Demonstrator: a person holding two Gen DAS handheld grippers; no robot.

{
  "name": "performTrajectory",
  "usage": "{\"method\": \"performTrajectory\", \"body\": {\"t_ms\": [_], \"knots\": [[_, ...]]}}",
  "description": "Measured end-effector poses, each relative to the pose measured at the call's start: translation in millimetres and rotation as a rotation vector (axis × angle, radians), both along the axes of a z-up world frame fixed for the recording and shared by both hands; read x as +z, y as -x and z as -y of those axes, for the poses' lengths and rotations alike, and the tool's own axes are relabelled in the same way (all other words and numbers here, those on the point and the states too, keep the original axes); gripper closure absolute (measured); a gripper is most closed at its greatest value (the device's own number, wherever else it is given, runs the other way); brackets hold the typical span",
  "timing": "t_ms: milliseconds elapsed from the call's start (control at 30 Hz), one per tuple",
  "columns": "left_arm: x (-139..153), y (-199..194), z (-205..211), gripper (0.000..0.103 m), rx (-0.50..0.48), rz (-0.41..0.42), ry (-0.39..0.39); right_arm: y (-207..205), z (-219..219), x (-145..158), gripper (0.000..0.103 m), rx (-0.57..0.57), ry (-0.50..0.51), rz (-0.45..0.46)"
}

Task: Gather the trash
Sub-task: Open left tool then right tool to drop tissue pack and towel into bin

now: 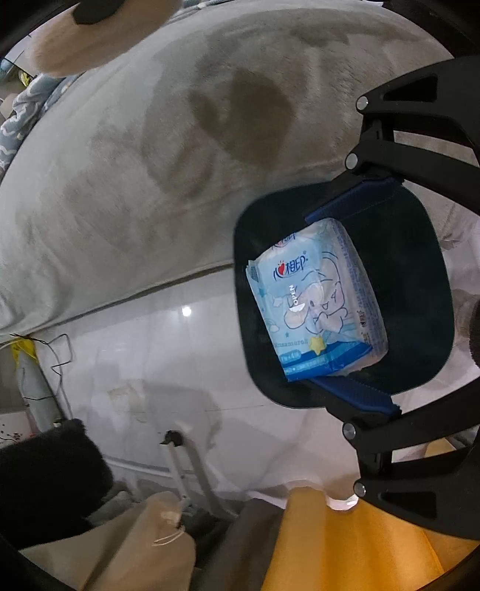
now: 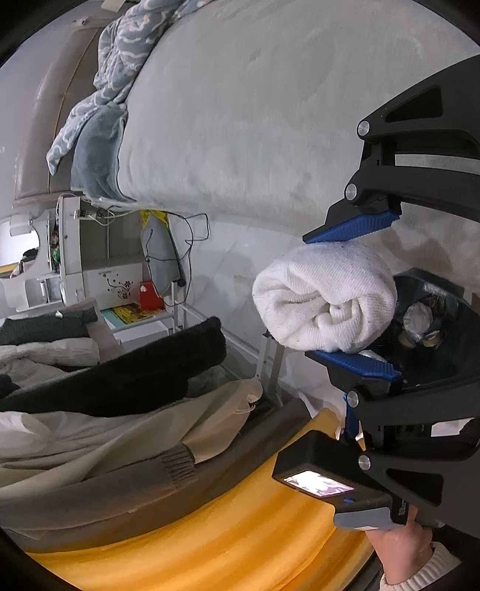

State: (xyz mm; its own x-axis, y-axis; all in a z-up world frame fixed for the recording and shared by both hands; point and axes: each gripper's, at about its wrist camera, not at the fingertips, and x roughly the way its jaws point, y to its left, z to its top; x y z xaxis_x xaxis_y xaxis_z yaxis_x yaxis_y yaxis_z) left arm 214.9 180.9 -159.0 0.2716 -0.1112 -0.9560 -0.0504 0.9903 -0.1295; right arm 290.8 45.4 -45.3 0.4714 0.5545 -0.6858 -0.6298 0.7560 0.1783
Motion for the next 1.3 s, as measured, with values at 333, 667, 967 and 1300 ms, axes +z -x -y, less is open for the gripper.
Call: {"method": "performTrajectory", "body": {"t_ms": [333,667,967,1300], "knots": [[-16,15,-17,0.017,0.002,-0.071,0.056,-1,-32,-21,0.047,0.042,0.04,-0.039],[9,30,-44,0.011,0.043,0.044,0.054,0,-56,-55,0.047,0.07,0.086,-0.118],[44,39,-61,0.012,0.056,0.22,-0.008,5,-77,-92,0.047,0.11,0.164,-0.198],[84,49,-68,0.02,0.053,0.425,0.029,16,-97,-133,0.047,0.173,0.279,-0.285]]}}
